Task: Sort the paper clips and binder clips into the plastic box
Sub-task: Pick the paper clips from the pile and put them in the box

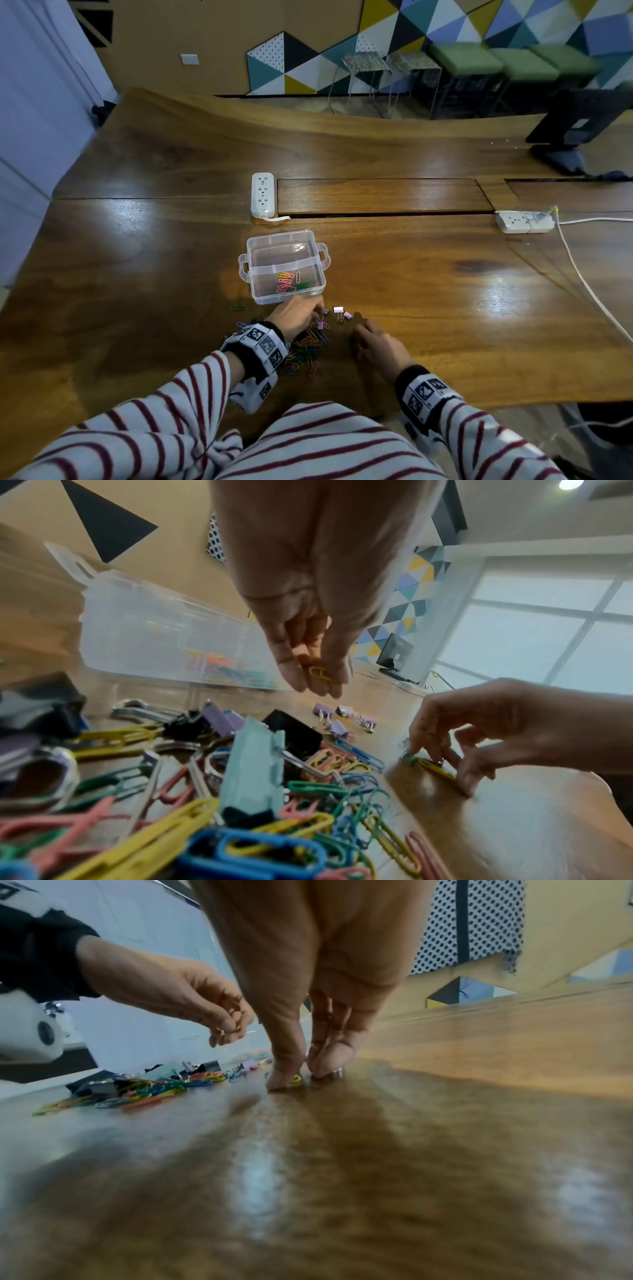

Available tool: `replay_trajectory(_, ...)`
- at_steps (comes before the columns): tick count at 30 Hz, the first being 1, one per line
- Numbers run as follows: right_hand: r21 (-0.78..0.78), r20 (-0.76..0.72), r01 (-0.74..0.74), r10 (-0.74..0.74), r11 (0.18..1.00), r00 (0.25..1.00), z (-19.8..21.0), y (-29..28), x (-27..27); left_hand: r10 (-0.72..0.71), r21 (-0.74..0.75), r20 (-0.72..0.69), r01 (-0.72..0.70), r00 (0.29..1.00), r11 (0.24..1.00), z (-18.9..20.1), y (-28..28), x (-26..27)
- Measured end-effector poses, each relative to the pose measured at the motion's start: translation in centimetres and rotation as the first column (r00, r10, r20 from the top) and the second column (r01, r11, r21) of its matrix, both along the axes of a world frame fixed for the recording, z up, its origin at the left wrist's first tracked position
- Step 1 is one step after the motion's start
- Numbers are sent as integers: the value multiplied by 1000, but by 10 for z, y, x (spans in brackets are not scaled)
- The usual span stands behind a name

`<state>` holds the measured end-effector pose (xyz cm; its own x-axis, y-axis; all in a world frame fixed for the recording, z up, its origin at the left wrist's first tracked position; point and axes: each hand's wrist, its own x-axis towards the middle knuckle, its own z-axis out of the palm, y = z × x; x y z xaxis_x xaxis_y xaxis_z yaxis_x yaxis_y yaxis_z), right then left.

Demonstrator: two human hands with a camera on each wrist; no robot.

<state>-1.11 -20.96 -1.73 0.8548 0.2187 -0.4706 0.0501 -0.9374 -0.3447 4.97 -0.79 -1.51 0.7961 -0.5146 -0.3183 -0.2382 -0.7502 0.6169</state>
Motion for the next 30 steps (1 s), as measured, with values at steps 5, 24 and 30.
replay_trajectory(5,8,29,9,-10,1000,1000,3,0,-2,-128,102,-11,129,992,986,-1,-2,-4)
replay_trajectory(24,-20,39,-82,83,996,996,-2,2,2,-243,247,101,212,965,946,-11,-18,-10)
replay_trajectory(30,-20,55,-117,117,993,992,3,4,1,-19,-62,-88,13,996,998,-5,-11,-2)
